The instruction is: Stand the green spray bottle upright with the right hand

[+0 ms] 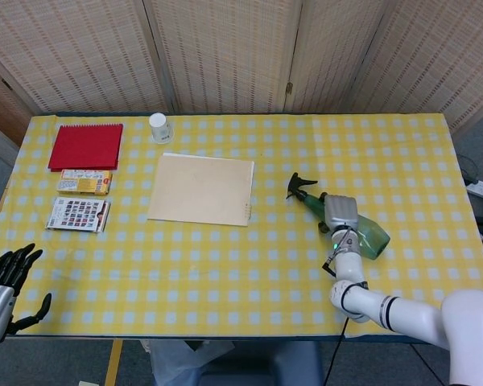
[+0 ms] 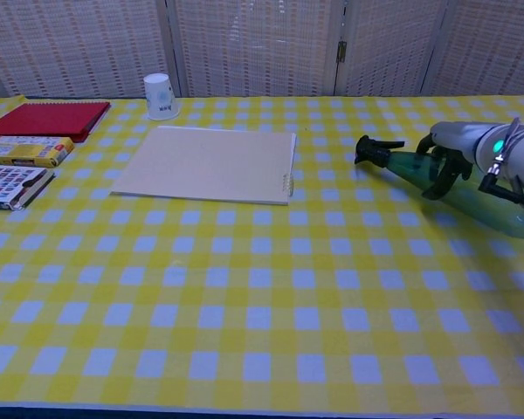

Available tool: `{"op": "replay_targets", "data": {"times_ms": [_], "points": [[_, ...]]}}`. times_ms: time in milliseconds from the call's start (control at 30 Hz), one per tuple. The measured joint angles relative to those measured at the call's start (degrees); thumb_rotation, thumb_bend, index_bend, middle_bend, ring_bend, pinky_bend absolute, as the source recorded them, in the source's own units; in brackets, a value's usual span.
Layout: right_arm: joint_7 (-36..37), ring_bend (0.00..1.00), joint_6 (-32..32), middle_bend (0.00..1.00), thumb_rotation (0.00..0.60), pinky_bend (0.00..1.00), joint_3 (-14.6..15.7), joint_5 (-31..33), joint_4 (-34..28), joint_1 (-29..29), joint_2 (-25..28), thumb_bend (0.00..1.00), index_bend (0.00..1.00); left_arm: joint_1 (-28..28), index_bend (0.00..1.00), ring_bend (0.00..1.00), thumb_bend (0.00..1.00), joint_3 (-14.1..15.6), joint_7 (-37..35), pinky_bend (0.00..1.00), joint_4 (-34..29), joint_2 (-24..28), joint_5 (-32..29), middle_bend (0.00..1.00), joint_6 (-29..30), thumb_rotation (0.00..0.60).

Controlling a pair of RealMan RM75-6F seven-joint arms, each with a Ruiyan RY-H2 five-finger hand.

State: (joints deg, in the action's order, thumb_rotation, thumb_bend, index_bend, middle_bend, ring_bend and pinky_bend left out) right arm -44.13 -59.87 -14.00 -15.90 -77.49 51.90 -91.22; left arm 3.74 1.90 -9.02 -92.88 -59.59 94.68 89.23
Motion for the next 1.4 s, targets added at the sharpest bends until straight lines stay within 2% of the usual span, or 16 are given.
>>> {"op": "replay_targets", "data": {"times_ms": [200,300,400,600,800,933,1033,1233,1400], "points": [[5.3,0.43,-1.6,0.46,0.6,0.4,-1.5,-5.5,-4.2,-1.9,2.3,0.38,0.34,0.1,0.0,0.05,0.5,0.0,0.7,0.0,-0.1,-0.2,-0.3,0.06,-0.5,0.331],[10.1,0.43,-2.6,0.46,0.6,0.4,-2.1,-10.5,-6.1,-3.6,3.3,0.38,0.34,0.1,0.0,0.05,0.5,0.0,1.0,0.0,-0.2,-0.3,-0.3,0.06,-0.5,0.331],[17.0,0.43,-4.0,0.46,0.6,0.4,-2.4,-17.5,-7.3,-5.8,3.9,0.38,0.34,0.1,0.0,0.05,0.5,0.0,1.3,0.0,-0.3,-0.4,-0.2,0.06,-0.5,0.33],[38.7,0.43,-8.1,0.45,0.6,0.4,-1.6,-33.1,-5.3,-11.6,2.8,0.38,0.34,0.3,0.0,0.05,0.5,-0.1,2.4,0.0,-0.3,-0.8,-0.2,0.06,-0.9,0.331],[65.8,0.42,-12.6,0.44,0.6,0.4,0.2,-46.0,3.8,-17.3,-1.3,0.38,0.34,0.7,0.0,0.05,0.5,0.0,3.1,0.0,-0.5,-1.0,-0.6,0.06,-2.0,0.331],[83.0,0.4,-16.1,0.43,0.6,0.4,0.9,-52.9,14.3,-20.5,-6.1,0.38,0.34,0.7,0.0,0.05,0.5,-0.1,2.9,0.0,-0.6,-1.0,-0.8,0.06,-2.1,0.333],[92.1,0.4,-19.0,0.43,0.6,0.39,1.3,-57.2,22.9,-22.2,-9.8,0.38,0.32,0.7,0.0,0.05,0.5,-0.1,2.7,0.0,-0.5,-0.9,-0.7,0.06,-2.0,0.332],[102.4,0.4,-24.6,0.43,0.6,0.39,2.8,-64.3,36.0,-24.7,-16.1,0.38,0.31,0.6,0.0,0.05,0.5,0.0,2.5,0.0,-0.5,-0.8,-0.4,0.06,-1.6,0.332],[106.3,0.39,-26.7,0.42,0.6,0.39,3.7,-66.3,41.0,-26.4,-18.6,0.38,0.27,0.6,0.0,0.05,0.5,0.0,2.5,0.0,-0.5,-0.8,-0.3,0.06,-1.5,0.33]]}}
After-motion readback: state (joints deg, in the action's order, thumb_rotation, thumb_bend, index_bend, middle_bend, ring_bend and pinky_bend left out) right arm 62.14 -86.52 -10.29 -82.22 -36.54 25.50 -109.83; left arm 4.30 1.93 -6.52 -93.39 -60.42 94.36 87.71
